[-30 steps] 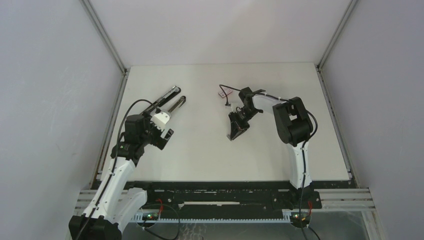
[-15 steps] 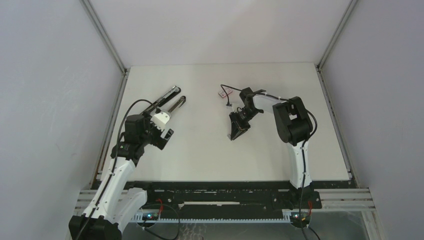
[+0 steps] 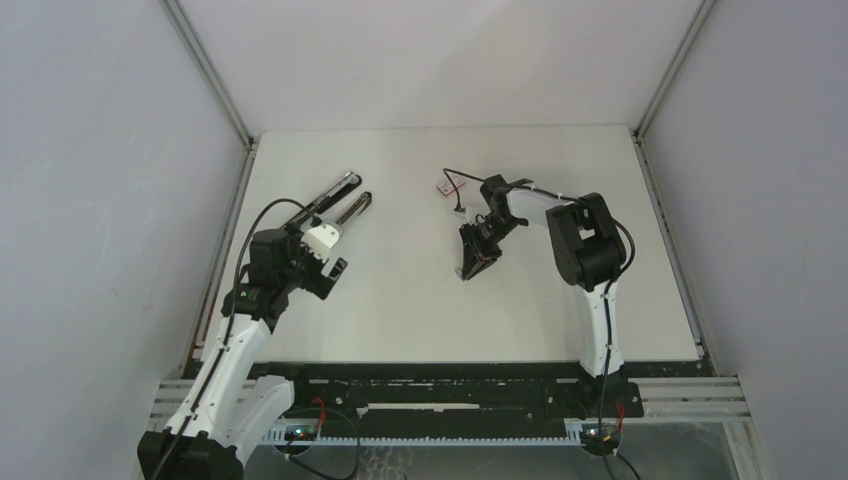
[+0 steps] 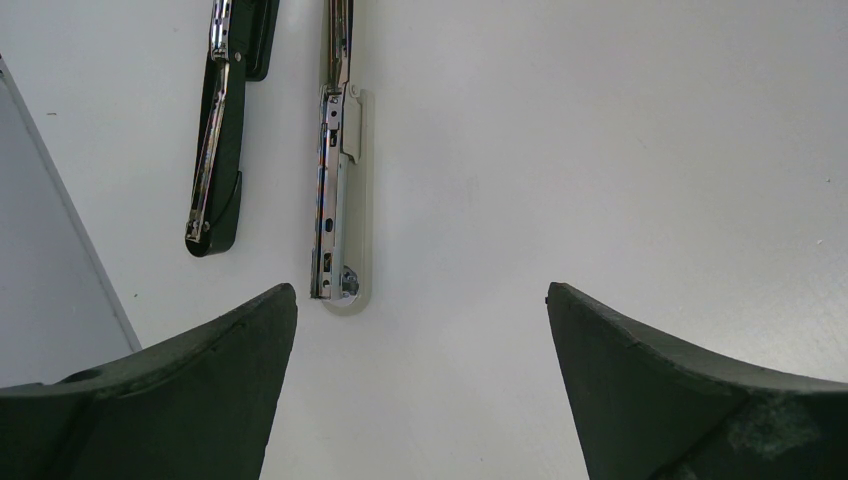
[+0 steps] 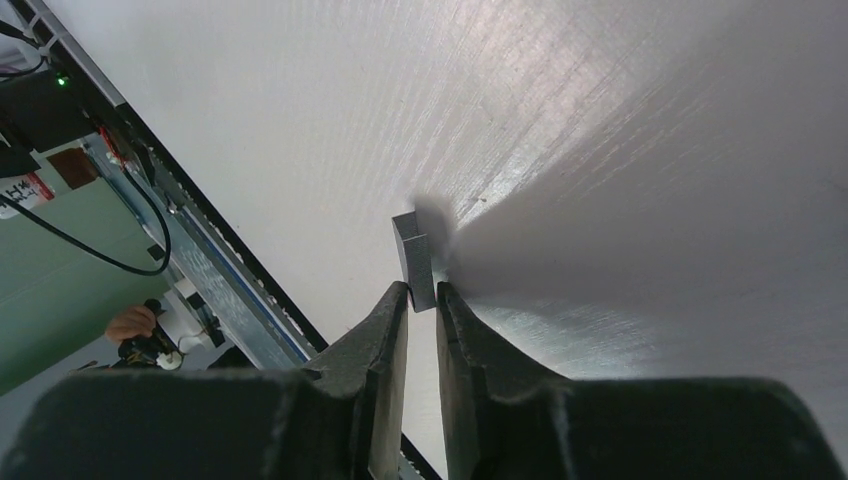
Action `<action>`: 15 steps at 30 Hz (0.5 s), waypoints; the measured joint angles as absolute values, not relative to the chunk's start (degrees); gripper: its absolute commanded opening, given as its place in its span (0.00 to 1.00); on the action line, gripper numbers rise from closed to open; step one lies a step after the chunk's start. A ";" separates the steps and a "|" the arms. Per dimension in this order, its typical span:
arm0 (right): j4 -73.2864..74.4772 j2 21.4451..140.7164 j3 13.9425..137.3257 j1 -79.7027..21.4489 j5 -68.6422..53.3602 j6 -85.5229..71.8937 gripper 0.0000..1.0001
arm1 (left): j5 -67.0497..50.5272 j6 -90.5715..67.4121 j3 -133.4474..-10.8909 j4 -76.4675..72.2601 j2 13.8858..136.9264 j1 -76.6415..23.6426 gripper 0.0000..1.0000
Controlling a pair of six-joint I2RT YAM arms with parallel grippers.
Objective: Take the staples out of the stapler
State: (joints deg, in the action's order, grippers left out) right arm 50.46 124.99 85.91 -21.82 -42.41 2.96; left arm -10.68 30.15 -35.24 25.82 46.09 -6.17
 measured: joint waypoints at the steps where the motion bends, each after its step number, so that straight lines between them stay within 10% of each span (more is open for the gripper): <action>1: 50.54 124.99 85.91 -21.76 -42.35 2.87 0.18 | -10.68 30.15 -35.24 25.82 46.09 -6.17 1.00; 15: 50.83 124.97 85.91 -21.63 -42.02 1.69 0.28 | -10.68 30.15 -35.24 25.82 46.09 -6.17 1.00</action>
